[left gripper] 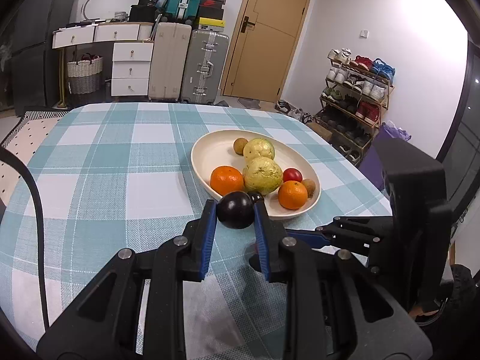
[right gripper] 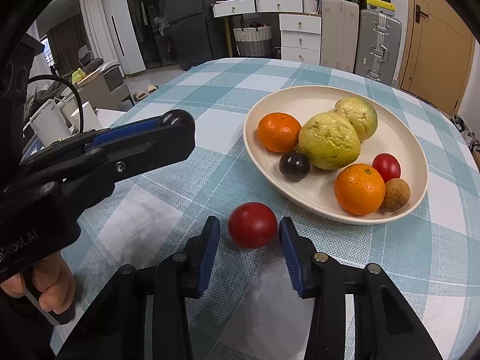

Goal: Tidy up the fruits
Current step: 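Grasp the red tomato with the right gripper while the left gripper holds the plum, then carry the plum over the plate while the right gripper carries the tomato there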

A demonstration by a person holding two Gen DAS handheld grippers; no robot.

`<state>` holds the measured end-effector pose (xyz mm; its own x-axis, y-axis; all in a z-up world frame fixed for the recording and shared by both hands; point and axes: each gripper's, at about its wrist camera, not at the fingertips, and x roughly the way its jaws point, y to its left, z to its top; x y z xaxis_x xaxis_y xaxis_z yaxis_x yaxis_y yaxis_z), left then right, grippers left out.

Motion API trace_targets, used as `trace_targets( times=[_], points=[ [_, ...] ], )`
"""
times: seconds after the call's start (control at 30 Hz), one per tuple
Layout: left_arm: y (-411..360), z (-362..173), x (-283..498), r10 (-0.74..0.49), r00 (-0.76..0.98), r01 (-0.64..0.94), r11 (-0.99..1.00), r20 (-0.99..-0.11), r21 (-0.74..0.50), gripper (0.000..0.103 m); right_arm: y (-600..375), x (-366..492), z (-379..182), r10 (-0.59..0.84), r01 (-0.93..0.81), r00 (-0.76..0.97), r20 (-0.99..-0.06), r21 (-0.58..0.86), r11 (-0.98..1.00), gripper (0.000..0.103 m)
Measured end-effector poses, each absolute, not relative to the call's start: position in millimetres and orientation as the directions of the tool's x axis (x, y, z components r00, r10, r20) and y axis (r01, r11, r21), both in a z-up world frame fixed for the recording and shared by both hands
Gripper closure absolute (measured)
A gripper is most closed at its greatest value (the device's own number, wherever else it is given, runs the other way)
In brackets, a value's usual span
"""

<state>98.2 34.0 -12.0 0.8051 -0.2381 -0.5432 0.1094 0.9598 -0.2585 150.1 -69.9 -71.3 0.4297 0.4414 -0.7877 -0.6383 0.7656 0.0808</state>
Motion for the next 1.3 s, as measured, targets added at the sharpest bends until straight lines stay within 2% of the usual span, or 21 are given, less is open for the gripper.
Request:
trace_targets(
  times=[0.1,0.77,1.3],
  points=[
    [33,-13,98,-0.237,0.803,0.111,0.961,-0.546,-0.253,0.081,-71,151,-72,0.439,-0.641,0.432,-0.788,0.074,0.764,0.07],
    [31,-17,100,-0.233,0.802,0.115,0.964,-0.551,-0.241,0.081,-118,128,-29,0.487,-0.642,0.518,-0.703,0.057,0.765,0.071],
    [29,-1,111,-0.206,0.818,0.107,0.972,-0.536,-0.21,0.081,-159,147,2,0.473,-0.582,0.605,-0.641,0.05,0.812,0.071]
  ],
)
